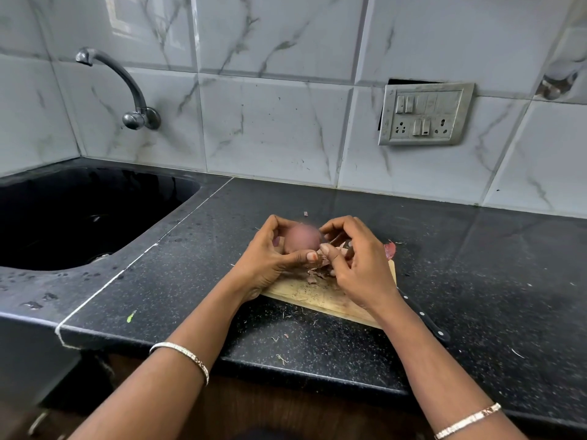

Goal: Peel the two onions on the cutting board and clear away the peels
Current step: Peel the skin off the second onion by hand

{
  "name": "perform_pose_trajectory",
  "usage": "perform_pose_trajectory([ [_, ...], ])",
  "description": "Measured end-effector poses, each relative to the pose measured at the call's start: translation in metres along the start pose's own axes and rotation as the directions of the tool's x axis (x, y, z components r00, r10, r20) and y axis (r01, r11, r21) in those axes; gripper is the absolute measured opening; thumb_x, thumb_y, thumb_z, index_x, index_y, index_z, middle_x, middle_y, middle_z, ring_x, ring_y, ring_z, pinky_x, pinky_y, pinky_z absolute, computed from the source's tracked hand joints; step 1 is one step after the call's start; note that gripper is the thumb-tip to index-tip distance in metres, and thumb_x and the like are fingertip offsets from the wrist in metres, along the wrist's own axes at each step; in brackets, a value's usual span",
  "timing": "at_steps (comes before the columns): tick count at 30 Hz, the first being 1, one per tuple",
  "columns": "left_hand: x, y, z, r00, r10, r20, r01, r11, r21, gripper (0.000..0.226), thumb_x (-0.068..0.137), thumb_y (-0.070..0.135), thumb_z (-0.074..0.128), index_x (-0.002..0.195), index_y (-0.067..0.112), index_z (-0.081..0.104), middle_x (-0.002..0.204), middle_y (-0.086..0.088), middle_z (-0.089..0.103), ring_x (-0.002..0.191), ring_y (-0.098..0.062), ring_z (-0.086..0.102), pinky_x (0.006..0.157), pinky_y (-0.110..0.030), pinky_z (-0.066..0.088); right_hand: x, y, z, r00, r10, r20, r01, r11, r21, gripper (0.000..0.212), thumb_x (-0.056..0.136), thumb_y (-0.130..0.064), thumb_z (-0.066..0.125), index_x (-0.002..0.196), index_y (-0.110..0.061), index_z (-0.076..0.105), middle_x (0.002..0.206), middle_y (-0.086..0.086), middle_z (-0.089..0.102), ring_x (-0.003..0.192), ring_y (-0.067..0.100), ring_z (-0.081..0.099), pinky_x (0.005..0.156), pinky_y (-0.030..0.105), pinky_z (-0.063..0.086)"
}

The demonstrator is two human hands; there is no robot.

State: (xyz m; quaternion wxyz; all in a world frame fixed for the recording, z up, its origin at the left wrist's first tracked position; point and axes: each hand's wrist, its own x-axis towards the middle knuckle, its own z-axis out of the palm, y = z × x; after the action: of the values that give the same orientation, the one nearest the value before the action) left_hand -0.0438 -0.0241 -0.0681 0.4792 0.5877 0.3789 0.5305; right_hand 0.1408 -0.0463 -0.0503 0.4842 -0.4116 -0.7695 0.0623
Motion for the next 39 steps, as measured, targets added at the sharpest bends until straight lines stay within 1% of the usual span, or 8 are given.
perform_pose_trajectory([
  [5,0.0,0.001,-0.001,0.998,0.006,0.06,-0.007,1.0,0.008,0.068,0.06,0.012,0.088,0.118,0.011,0.054,0.116,-0.017,0.064,0.088,-0.014,0.074,0.072,-0.028,0.062,0.001,0.0,0.0,1.0,-0.014,0.014,0.014,1.0,0.021,0.015,0.092,-0.02,0.072,0.105,-0.02,0.065,0.099,-0.007,0.062,0.092,0.007,0.061,0.082,0.025,0.049],
  [14,-0.003,0.006,-0.001,0.994,0.006,0.11,-0.012,0.998,0.056,0.069,0.058,0.01,0.089,0.12,0.011,0.058,0.114,-0.009,0.065,0.09,-0.015,0.075,0.075,-0.032,0.063,0.003,0.007,-0.002,1.0,0.022,0.018,-0.023,0.998,0.062,0.008,0.088,-0.018,0.074,0.089,-0.021,0.066,0.086,-0.011,0.064,0.085,0.011,0.061,0.077,0.036,0.049],
  [20,-0.003,0.005,-0.003,0.99,-0.018,0.14,0.013,0.999,0.038,0.064,0.061,0.003,0.088,0.117,0.011,0.06,0.118,-0.012,0.063,0.093,-0.017,0.074,0.077,-0.038,0.064,0.002,0.009,-0.001,0.997,0.032,0.068,-0.035,0.998,0.051,0.007,0.09,-0.014,0.07,0.089,-0.019,0.065,0.086,-0.01,0.063,0.086,0.015,0.059,0.077,0.032,0.045],
  [25,-0.002,0.005,-0.001,0.99,-0.017,0.141,0.013,0.999,0.034,0.059,0.066,0.003,0.087,0.118,0.012,0.06,0.117,-0.014,0.065,0.091,-0.013,0.073,0.075,-0.028,0.061,0.002,0.01,0.0,0.995,0.025,0.1,-0.026,1.0,0.007,0.006,0.093,-0.011,0.062,0.088,-0.015,0.063,0.086,-0.012,0.057,0.087,0.016,0.054,0.076,0.027,0.039],
  [29,-0.001,0.004,-0.001,0.996,-0.013,0.094,0.017,0.999,-0.04,0.057,0.066,0.012,0.085,0.116,0.009,0.059,0.112,-0.012,0.067,0.088,-0.012,0.073,0.072,-0.025,0.06,0.0,0.01,0.003,0.991,0.012,0.131,-0.005,0.998,-0.056,0.012,0.093,-0.022,0.05,0.091,-0.013,0.059,0.09,-0.004,0.056,0.088,0.018,0.051,0.075,0.028,0.038],
  [32,0.0,0.003,-0.002,0.996,-0.02,0.087,0.026,0.998,-0.063,0.052,0.071,0.005,0.083,0.117,0.008,0.057,0.112,-0.013,0.066,0.088,-0.011,0.072,0.07,-0.026,0.061,0.002,0.008,0.001,0.998,0.014,0.063,-0.013,1.0,-0.014,0.003,0.095,-0.013,0.06,0.092,-0.011,0.061,0.091,-0.002,0.058,0.086,0.014,0.052,0.075,0.024,0.039],
  [34,0.001,0.003,-0.002,0.996,-0.026,0.091,0.032,0.998,-0.063,0.049,0.076,-0.002,0.08,0.118,0.007,0.056,0.114,-0.014,0.064,0.087,-0.011,0.073,0.068,-0.026,0.061,0.002,0.006,-0.003,0.999,0.035,0.022,-0.035,0.999,0.025,0.01,0.091,-0.005,0.067,0.097,-0.012,0.063,0.094,-0.004,0.061,0.087,0.009,0.055,0.076,0.018,0.042],
  [39,0.0,0.006,-0.002,0.992,-0.028,0.126,0.04,0.995,-0.093,0.052,0.075,-0.004,0.079,0.122,0.005,0.058,0.117,-0.015,0.065,0.09,-0.017,0.075,0.068,-0.03,0.063,0.002,0.004,-0.004,0.998,0.055,0.015,-0.056,0.997,0.061,0.014,0.09,-0.013,0.073,0.102,-0.016,0.066,0.097,-0.007,0.066,0.091,0.007,0.062,0.077,0.013,0.045],
])
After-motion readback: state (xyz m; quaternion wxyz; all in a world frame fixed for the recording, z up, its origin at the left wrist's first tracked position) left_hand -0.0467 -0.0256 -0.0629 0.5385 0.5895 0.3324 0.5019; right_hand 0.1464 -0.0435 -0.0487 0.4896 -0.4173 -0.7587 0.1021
